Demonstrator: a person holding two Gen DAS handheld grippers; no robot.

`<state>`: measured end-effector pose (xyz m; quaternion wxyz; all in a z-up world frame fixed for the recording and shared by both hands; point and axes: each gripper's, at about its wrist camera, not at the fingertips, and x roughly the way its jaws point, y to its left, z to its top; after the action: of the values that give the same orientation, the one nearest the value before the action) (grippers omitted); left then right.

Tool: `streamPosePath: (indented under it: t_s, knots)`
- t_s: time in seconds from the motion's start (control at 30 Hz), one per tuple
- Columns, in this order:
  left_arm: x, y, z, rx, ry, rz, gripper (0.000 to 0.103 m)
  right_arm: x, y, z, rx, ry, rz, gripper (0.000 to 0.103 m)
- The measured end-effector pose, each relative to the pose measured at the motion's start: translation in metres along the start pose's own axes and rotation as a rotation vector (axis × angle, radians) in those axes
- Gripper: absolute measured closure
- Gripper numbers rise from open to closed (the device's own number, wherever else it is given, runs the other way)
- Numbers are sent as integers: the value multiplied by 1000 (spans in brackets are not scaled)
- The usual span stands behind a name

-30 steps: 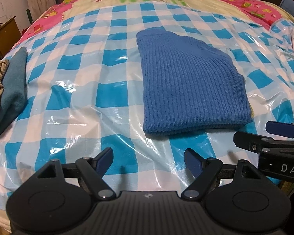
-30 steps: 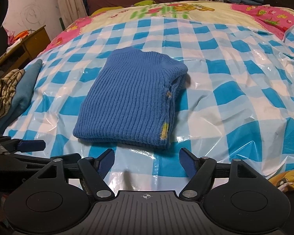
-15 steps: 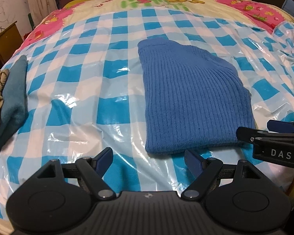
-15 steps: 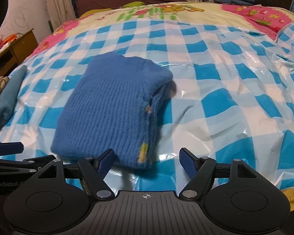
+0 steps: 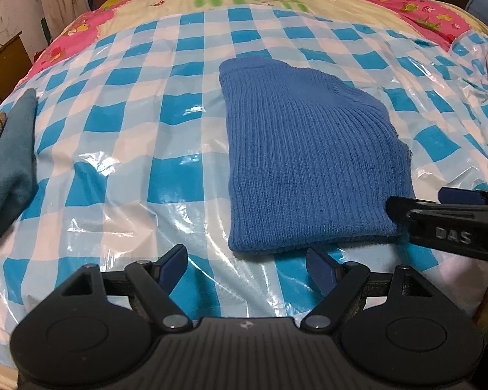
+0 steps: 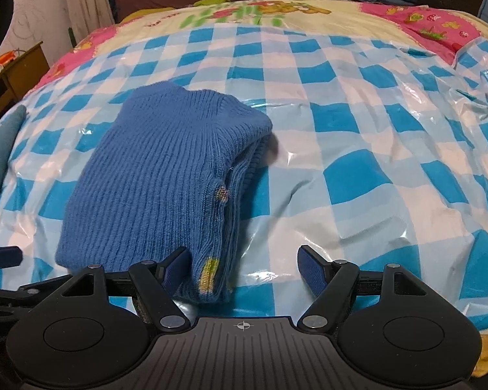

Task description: Fold small clothes

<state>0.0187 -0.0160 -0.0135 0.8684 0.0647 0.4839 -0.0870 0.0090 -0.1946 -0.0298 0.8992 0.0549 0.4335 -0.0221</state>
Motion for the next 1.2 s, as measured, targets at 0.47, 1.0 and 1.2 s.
streamPosePath:
  t_s: [0.47, 1.0, 1.2]
  knots:
    - [-2, -1, -9, -11, 22, -9, 18, -32, 15, -15, -2, -15, 90, 29]
    - [-2, 4, -15, -41, 36, -19, 18, -26, 15, -27, 14, 41, 83, 28]
    - [-3, 4, -16, -37, 34, -8, 18, -25, 17, -29, 9, 54, 84, 28]
